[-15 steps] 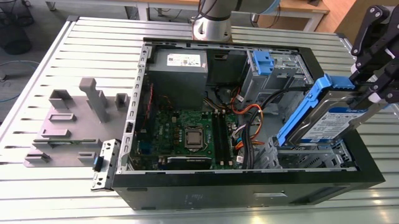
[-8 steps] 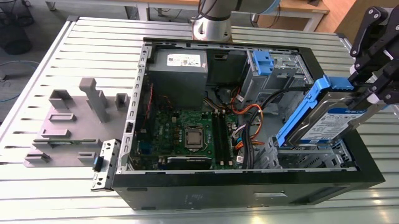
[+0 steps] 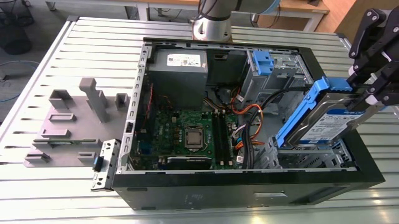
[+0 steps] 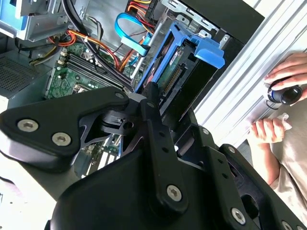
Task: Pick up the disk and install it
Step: 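Pick up the disk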
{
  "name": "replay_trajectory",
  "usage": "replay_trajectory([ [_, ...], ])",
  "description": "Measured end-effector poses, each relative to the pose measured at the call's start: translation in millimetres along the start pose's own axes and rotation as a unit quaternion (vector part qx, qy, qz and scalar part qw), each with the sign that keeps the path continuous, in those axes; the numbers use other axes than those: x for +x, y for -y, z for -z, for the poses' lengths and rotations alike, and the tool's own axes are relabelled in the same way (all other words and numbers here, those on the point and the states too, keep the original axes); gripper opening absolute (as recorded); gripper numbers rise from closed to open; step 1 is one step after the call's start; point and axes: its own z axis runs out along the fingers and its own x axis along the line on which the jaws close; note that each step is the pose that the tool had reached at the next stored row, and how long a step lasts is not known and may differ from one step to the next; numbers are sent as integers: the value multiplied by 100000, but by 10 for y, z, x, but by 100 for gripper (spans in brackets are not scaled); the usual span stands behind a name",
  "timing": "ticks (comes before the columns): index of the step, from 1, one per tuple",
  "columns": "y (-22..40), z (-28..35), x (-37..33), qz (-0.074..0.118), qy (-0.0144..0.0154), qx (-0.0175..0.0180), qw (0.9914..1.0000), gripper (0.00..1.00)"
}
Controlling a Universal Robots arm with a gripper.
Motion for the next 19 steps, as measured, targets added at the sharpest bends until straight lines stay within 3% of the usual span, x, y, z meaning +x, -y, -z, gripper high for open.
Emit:
replay_trajectory([
  [19, 1, -43, -9, 1, 0, 0, 100000, 35],
])
